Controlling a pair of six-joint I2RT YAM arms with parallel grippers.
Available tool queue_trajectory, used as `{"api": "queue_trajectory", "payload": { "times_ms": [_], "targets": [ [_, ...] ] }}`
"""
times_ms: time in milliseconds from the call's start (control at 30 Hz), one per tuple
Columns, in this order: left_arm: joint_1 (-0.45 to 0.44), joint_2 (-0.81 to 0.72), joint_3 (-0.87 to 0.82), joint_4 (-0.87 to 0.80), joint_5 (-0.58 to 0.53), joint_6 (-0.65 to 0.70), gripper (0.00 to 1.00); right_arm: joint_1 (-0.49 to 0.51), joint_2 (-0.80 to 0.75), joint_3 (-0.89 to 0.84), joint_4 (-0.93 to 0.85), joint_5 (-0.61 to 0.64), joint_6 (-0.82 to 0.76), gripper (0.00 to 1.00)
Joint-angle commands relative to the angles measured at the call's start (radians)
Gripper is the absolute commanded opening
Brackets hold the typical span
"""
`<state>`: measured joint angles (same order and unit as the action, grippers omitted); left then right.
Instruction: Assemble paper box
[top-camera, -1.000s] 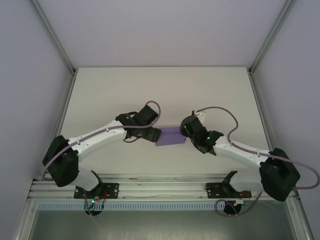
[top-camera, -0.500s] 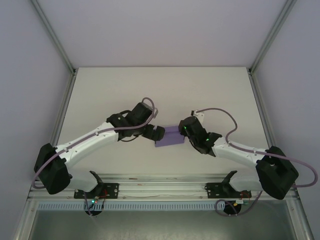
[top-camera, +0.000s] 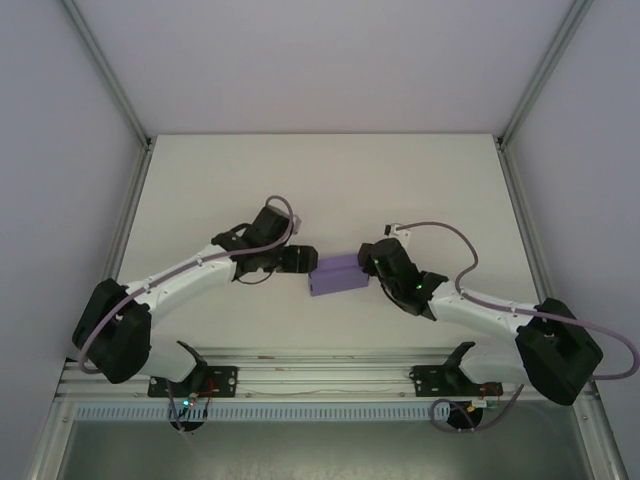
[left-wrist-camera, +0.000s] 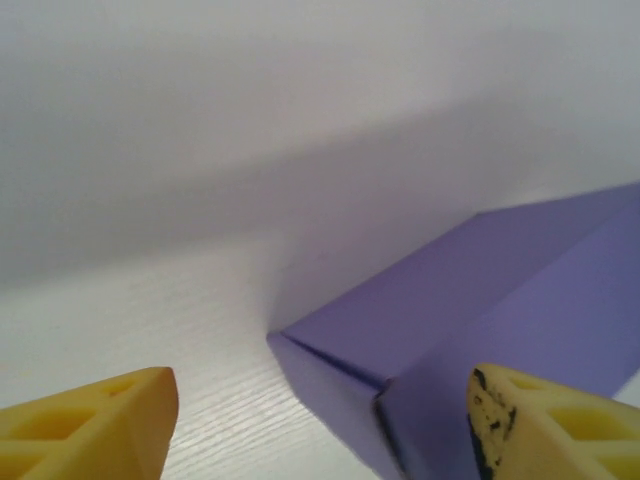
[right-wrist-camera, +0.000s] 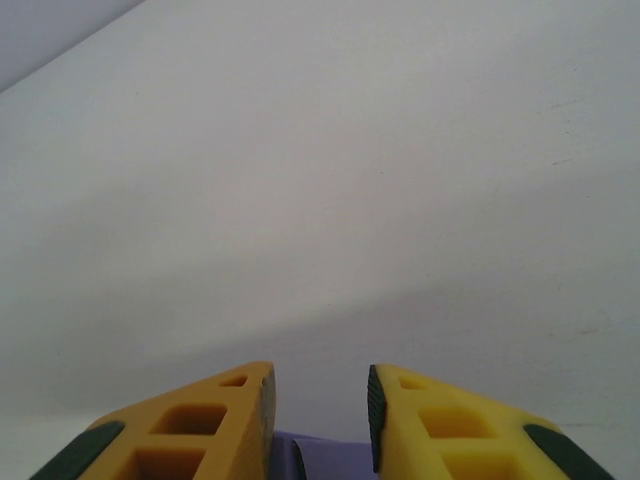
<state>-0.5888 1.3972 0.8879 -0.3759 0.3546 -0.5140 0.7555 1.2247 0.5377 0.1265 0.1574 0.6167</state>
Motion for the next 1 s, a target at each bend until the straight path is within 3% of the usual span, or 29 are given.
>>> {"api": "queue_trajectory", "payload": {
  "times_ms": [0, 200, 367, 700, 967],
  "targets": [
    [0.003, -0.036, -0.080, 0.092, 0.048, -0.052, 0.71, 0.004, 0.037, -0.072, -0.153, -0.047, -0.015, 0.30],
    [0.006, -0.020, -0.201, 0.210, 0.097, -0.092, 0.57, 0.004, 0.040, -0.127, -0.088, -0.080, -0.026, 0.28],
    [0.006, -0.013, -0.295, 0.324, 0.141, -0.100, 0.52, 0.004, 0.033, -0.204, 0.035, -0.119, -0.067, 0.26],
    [0.004, 0.051, -0.419, 0.494, 0.137, -0.074, 0.30, 0.004, 0.084, -0.348, 0.307, -0.184, -0.290, 0.23],
    [0.005, 0.062, -0.457, 0.525, 0.116, -0.057, 0.16, 0.027, 0.115, -0.365, 0.385, -0.206, -0.383, 0.08]
  ]
}}
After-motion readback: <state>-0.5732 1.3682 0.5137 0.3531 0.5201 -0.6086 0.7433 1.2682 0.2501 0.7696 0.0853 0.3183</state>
